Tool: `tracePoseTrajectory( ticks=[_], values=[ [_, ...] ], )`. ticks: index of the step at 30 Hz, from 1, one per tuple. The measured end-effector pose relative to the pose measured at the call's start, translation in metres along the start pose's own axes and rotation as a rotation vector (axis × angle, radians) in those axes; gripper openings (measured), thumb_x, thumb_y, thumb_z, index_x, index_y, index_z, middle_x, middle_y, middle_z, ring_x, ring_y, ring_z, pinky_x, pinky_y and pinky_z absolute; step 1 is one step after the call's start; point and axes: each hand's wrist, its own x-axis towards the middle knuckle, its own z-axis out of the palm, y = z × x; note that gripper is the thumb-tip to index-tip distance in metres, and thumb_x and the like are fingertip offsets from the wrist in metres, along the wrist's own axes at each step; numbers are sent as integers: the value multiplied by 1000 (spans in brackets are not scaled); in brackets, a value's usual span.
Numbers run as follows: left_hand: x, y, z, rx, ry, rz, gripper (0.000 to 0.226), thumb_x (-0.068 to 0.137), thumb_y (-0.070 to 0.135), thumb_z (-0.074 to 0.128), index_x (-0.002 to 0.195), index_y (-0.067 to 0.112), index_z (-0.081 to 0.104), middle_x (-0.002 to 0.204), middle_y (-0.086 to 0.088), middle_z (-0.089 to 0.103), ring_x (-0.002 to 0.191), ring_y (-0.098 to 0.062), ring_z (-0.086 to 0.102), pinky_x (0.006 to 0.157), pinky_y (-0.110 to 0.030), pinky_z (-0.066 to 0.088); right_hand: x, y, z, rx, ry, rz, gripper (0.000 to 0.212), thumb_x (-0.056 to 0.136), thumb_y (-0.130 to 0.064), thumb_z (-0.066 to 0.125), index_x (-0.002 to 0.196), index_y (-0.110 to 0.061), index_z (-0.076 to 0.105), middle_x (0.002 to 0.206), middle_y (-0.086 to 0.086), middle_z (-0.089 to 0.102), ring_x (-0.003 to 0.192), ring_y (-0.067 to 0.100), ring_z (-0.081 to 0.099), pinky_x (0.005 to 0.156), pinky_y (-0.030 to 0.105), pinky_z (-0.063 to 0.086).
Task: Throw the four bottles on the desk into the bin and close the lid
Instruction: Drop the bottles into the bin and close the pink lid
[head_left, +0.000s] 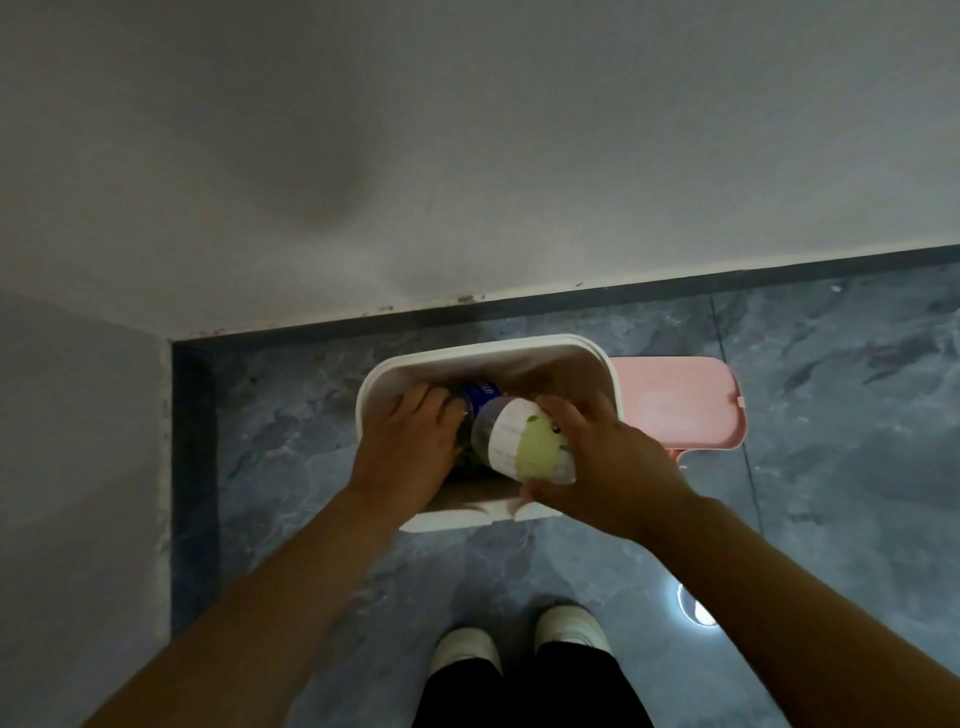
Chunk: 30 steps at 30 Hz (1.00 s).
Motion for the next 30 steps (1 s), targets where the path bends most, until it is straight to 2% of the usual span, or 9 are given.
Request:
tracePoseTrajectory(
  ticks=[5,9,15,16,18,20,24,27,30],
  values=[
    [-24,-3,-12,-161,71,-189,49,87,34,55,131,16,45,134,-6,52,123,-22,48,98,-36,46,36,-7,19,-204,-137,-61,85,71,-49,69,141,-30,25,142,6,40,123,31,48,98,45,44],
    [-34,4,-7,-192,67,-174,47,88,35,54,129,15,48,130,-7,56,120,-21,51,97,-34,47,52,-10,40,-225,-144,-76,79,75,-51,64,141,-29,25,146,7,38,130,31,42,103,48,40],
    [-40,10,1,-254,63,-232,45,87,36,54,128,19,49,128,-3,57,117,-18,52,94,-31,48,48,-11,47,-154,-66,-76,70,82,-49,56,143,-29,27,156,2,24,146,26,14,119,49,13],
    [-40,9,1,-279,70,-252,43,87,37,53,127,21,48,128,-2,56,116,-17,52,92,-30,49,44,-11,44,-123,-45,-75,67,84,-47,55,143,-28,29,155,1,26,145,24,17,118,46,13],
    [-42,7,-1,-323,84,-278,40,87,36,53,124,20,50,125,-2,57,112,-17,52,86,-29,49,34,-11,35,-18,7,-49,58,86,-40,55,139,-25,36,149,1,39,137,23,35,114,41,28],
    [-43,6,-5,-360,94,-303,37,88,34,54,121,18,53,123,-4,57,111,-19,52,83,-30,48,23,-6,26,91,102,-36,47,88,-35,53,133,-24,44,138,1,50,120,20,52,98,34,44],
    [-46,3,-17,-416,139,-359,33,87,25,58,118,14,56,120,-8,58,110,-22,51,80,-25,39,0,21,13,294,444,51,26,88,-25,55,112,-20,61,108,5,67,84,17,62,69,27,47],
    [-51,-9,-24,-455,179,-455,38,86,21,59,123,14,52,124,-11,55,113,-25,50,85,-30,40,-3,50,16,430,598,275,20,88,-17,56,105,-14,66,96,10,72,79,23,65,71,31,49],
    [-50,-19,-26,-528,213,-570,46,87,17,58,130,10,45,130,-17,48,117,-32,48,95,-46,44,6,74,33,404,459,486,26,90,-18,53,113,-12,63,105,13,71,94,28,65,80,30,48]
  ],
)
